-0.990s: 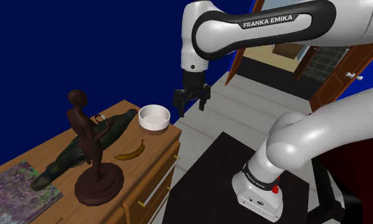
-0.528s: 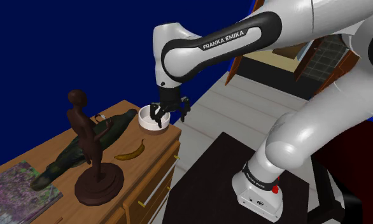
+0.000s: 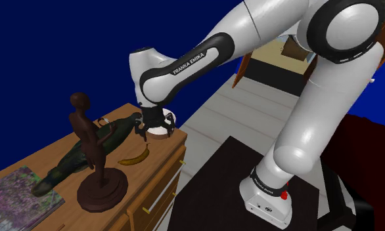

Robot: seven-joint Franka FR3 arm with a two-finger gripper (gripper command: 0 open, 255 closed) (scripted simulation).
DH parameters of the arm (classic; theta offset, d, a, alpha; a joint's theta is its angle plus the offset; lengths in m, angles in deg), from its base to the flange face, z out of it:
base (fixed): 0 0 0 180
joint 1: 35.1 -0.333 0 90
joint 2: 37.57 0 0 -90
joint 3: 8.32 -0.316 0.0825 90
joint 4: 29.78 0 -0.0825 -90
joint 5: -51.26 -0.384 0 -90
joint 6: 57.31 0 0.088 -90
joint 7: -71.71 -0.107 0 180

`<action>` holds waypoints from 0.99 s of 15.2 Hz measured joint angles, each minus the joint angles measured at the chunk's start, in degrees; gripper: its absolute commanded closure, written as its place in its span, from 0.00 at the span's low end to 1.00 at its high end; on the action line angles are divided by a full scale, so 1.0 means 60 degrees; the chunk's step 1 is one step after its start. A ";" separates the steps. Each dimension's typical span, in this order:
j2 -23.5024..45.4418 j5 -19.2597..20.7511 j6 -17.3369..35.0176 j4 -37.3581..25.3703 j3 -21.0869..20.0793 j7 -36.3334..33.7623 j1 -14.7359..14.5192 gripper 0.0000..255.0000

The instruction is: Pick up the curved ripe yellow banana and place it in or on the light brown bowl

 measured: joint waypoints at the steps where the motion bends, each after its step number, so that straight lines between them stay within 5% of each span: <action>1: 0.0462 0.0251 0.0057 -0.0326 0.0027 -0.0442 -0.0076 0.00; 8: 0.3139 0.1524 0.0252 -0.2331 0.0684 -0.2738 -0.0720 0.00; 15: 0.3797 0.1827 0.0997 -0.2182 0.0893 -0.3101 -0.0877 0.00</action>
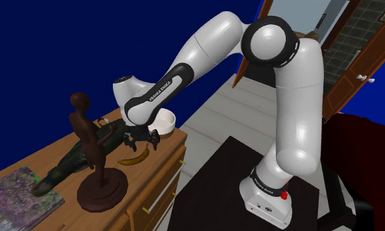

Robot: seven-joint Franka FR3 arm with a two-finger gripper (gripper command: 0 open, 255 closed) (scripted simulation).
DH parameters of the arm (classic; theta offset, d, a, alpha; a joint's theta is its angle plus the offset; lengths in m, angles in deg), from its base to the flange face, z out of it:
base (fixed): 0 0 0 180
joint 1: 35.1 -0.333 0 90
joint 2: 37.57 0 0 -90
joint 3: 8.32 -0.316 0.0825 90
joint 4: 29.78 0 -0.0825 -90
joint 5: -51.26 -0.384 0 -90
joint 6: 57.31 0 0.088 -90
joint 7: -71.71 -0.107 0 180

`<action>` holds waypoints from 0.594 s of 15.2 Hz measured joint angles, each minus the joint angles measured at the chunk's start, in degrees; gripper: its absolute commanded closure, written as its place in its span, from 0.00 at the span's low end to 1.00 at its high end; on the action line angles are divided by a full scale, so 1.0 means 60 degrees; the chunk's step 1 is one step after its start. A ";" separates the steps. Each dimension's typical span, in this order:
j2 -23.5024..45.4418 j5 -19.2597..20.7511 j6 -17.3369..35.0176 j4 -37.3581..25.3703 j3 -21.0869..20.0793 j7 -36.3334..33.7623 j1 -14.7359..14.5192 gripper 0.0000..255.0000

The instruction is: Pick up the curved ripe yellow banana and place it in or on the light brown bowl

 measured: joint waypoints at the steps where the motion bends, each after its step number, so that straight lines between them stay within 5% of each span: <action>1: 0.0066 0.0026 0.0058 -0.0004 0.0019 -0.0011 -0.0009 0.00; 7: 0.0125 0.0051 0.0129 0.0006 0.0033 -0.0038 -0.0028 0.00; 8: 0.0125 0.0051 0.0129 0.0006 0.0033 -0.0038 -0.0028 1.00; 9: 0.0125 0.0051 0.0129 0.0005 0.0033 -0.0038 -0.0028 1.00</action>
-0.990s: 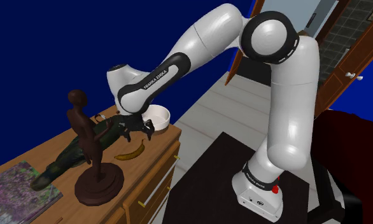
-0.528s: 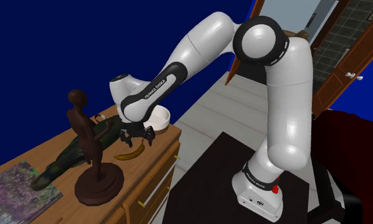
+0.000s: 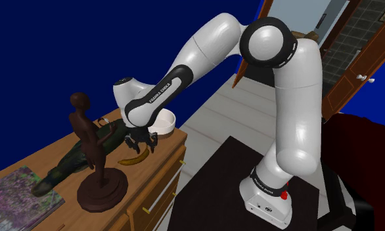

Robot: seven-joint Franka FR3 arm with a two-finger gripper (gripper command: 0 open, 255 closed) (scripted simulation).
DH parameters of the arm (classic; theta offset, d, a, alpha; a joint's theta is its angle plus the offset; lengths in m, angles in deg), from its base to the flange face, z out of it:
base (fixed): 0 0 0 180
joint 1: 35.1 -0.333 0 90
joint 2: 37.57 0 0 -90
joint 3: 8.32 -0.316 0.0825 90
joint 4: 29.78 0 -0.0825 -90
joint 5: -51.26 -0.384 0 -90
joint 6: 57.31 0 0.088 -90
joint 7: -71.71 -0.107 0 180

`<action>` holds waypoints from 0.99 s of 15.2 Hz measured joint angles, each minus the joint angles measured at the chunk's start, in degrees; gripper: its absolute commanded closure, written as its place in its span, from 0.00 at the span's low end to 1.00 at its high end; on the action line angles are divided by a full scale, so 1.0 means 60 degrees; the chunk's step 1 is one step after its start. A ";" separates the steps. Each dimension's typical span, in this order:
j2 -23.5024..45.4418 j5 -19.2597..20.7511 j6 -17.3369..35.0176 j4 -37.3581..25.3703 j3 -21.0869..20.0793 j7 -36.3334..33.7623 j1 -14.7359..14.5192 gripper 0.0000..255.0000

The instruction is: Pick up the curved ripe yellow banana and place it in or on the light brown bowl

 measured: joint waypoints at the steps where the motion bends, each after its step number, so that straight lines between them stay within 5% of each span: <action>1: 0.0000 0.0000 0.0000 0.0000 0.0000 0.0000 0.0000 1.00; 15: -0.0501 -0.0203 -0.0477 -0.0004 -0.0130 0.0132 0.0103 1.00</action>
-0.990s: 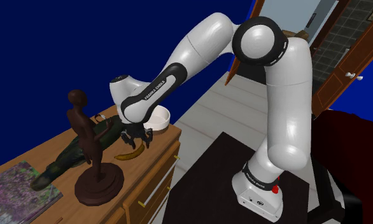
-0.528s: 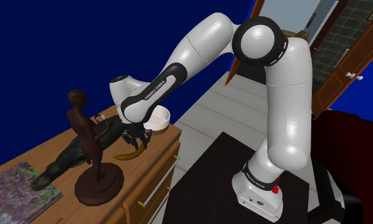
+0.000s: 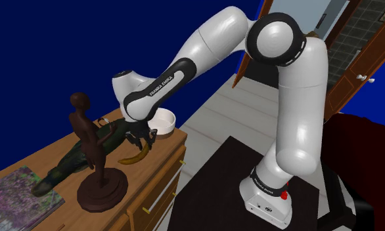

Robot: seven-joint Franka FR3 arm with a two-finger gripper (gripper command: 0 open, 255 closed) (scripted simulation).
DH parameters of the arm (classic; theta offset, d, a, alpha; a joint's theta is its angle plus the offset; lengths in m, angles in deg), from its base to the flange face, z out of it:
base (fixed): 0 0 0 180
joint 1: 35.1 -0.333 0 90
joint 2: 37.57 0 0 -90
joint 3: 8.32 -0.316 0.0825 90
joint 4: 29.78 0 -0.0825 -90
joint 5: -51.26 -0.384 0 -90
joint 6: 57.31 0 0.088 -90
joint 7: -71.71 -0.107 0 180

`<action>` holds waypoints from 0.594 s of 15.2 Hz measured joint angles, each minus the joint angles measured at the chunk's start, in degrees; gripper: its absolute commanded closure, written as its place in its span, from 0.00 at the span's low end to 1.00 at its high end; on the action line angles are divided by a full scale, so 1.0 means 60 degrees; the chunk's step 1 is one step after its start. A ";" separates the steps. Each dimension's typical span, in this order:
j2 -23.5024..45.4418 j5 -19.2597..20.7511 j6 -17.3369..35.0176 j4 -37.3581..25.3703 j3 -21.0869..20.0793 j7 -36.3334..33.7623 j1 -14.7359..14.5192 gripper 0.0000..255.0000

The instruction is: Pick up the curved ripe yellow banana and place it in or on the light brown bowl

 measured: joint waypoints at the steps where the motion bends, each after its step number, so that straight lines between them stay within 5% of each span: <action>1: -0.0109 -0.0045 -0.0098 0.0006 -0.0028 0.0024 0.0019 1.00; 9: -0.0876 -0.0369 -0.0890 -0.0063 -0.0202 0.0224 0.0152 1.00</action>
